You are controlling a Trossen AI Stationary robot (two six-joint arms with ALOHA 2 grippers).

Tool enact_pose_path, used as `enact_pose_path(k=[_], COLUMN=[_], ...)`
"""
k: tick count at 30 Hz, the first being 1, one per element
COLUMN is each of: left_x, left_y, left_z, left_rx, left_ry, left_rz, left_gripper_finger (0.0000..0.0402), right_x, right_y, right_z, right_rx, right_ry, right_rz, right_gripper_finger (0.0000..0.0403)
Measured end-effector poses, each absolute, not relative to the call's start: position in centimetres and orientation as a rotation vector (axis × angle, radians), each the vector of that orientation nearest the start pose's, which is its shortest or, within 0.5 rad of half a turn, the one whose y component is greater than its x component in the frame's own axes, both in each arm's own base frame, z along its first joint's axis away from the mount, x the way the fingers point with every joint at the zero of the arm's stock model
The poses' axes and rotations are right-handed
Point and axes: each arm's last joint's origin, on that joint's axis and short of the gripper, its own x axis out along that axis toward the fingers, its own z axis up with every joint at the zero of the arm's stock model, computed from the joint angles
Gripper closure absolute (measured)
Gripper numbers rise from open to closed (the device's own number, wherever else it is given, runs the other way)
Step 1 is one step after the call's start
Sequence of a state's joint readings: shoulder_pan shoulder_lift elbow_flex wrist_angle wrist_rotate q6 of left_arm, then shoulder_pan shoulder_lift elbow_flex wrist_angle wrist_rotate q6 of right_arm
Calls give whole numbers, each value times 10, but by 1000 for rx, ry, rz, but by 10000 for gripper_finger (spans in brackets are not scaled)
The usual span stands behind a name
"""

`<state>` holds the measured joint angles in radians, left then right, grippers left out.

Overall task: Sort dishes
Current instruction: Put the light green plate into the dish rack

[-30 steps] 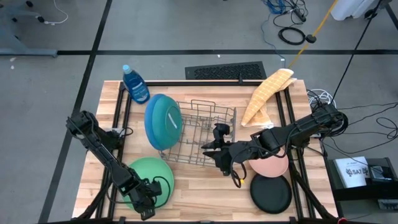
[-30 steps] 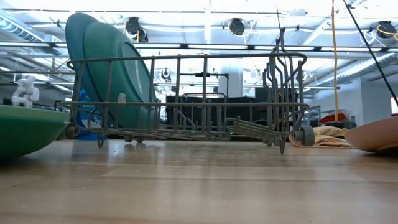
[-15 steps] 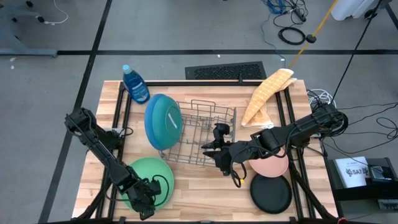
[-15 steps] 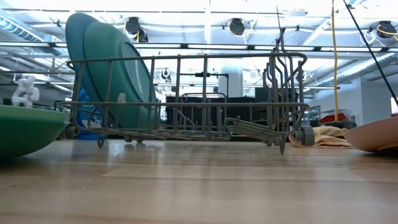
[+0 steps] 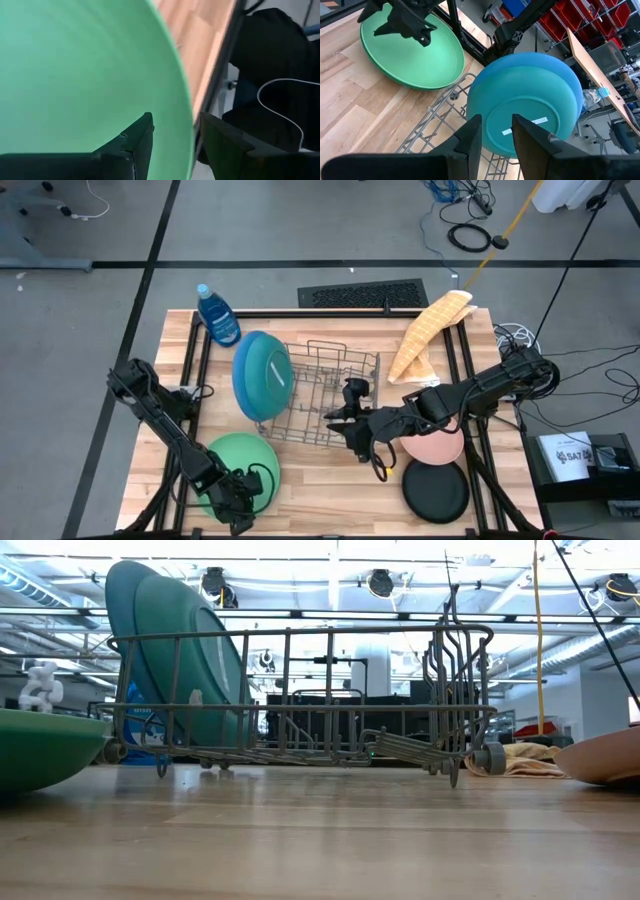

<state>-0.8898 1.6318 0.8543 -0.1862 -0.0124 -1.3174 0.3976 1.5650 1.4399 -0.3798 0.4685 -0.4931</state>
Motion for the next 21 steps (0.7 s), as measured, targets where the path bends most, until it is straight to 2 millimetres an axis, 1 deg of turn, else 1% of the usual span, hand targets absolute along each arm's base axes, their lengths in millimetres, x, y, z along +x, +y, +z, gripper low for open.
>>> enact_pose_path(k=[4, 8, 11, 14, 19, 21], left_x=[193, 194, 194, 195, 195, 196], left_y=[-238, -237, -235, -235, -235, -236], left_z=[153, 151, 151, 151, 153, 153], left_rx=[-711, -704, -701, -700, -699, -705], left_ry=[1247, 1258, 1262, 1263, 1259, 1255], left_rz=[-59, -46, -36, -33, -43, -47], left_gripper_finger=[239, 240, 249, 283, 377, 392], right_x=[328, 329, 329, 329, 329, 329], right_y=[125, 125, 125, 125, 125, 125], right_z=[351, 352, 352, 352, 352, 352], right_rx=[-715, -717, -717, -712, -710, -711], right_ry=[468, 461, 462, 462, 462, 462], right_rz=[54, 52, 50, 49, 48, 48], right_gripper_finger=[303, 303, 303, 303, 303, 303])
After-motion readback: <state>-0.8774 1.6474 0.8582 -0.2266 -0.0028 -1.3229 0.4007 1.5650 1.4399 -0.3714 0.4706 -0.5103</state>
